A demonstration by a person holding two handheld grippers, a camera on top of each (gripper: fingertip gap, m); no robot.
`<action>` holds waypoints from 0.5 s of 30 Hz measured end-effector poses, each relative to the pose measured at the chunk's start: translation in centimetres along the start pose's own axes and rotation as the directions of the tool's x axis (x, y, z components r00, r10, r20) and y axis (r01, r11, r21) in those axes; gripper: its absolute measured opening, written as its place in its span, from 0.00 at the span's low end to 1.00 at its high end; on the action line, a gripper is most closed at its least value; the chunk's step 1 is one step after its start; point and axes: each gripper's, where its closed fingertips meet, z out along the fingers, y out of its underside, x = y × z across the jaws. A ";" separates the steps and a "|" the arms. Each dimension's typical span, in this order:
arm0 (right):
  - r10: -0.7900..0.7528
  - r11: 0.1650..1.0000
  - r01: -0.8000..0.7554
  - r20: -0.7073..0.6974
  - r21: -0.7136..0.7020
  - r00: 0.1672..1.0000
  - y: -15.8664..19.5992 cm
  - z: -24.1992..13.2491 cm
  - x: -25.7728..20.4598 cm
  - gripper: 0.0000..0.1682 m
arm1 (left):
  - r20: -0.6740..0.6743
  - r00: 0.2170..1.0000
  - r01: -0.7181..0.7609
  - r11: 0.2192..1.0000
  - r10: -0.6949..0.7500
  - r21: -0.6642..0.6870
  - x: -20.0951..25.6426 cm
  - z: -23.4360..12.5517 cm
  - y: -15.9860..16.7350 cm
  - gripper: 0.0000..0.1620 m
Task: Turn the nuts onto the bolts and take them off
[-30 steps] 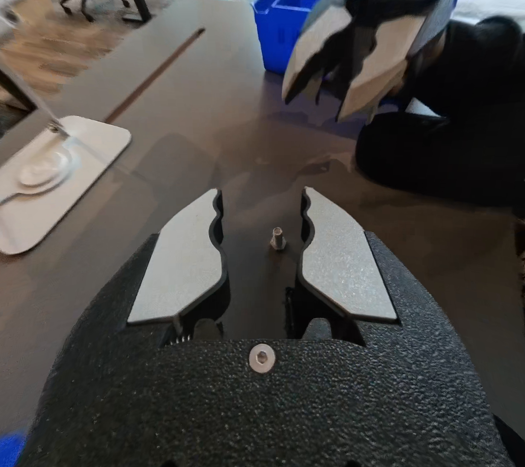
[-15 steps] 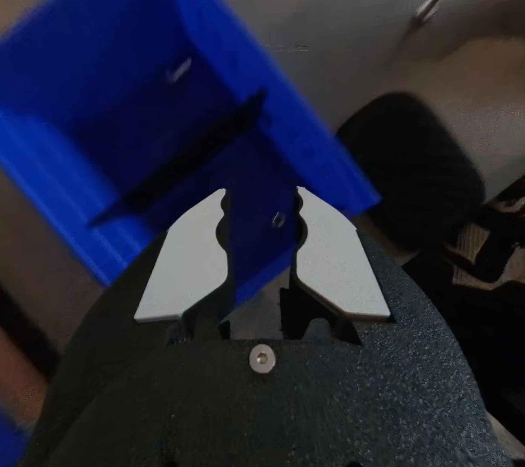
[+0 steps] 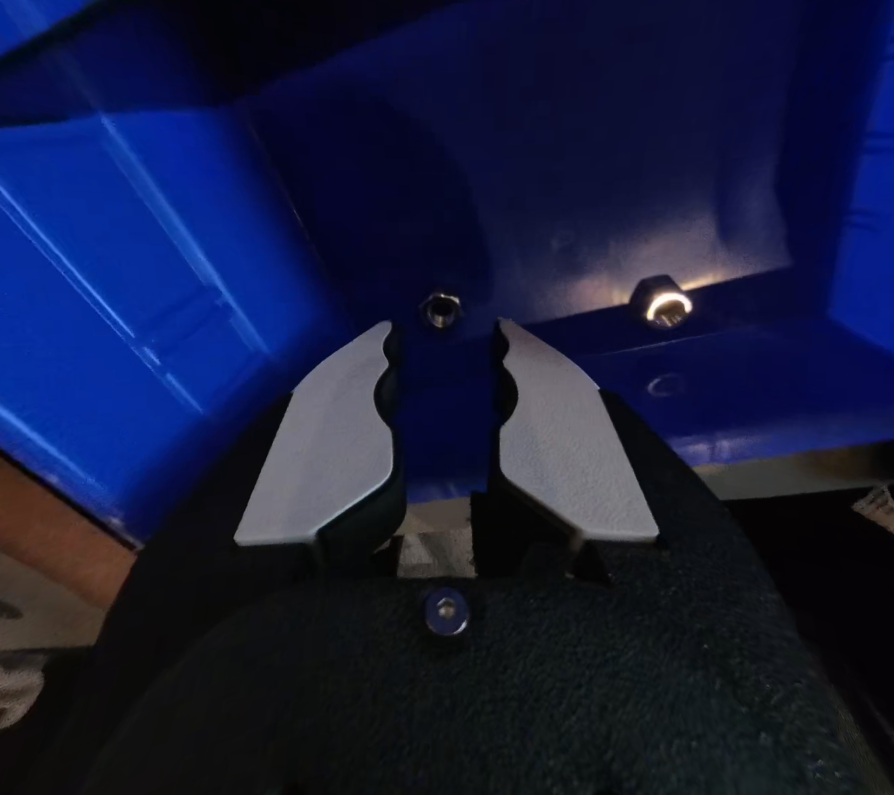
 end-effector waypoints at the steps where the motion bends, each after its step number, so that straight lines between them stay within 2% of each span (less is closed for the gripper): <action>1: 0.000 1.000 0.000 0.001 0.011 1.000 -0.2 -0.1 0.0 0.24 | 0.009 1.000 0.006 1.000 -0.006 -0.002 -0.1 0.2 -0.2 0.22; 4: 0.003 0.999 -0.004 0.011 0.044 1.000 -0.7 -0.4 -0.2 0.23 | 0.015 0.999 0.035 0.999 -0.035 0.000 -0.3 0.5 -0.6 0.21; 7: -0.009 0.999 0.009 0.006 0.046 1.000 -0.8 -0.5 -0.3 0.23 | -0.033 0.997 0.067 0.998 -0.067 -0.001 0.2 1.0 -0.8 0.19; 15: -0.025 0.997 0.025 -0.005 0.071 1.000 -1.3 -0.9 -0.3 0.22 | -0.066 0.992 0.103 0.995 -0.104 -0.012 0.2 1.3 -0.7 0.19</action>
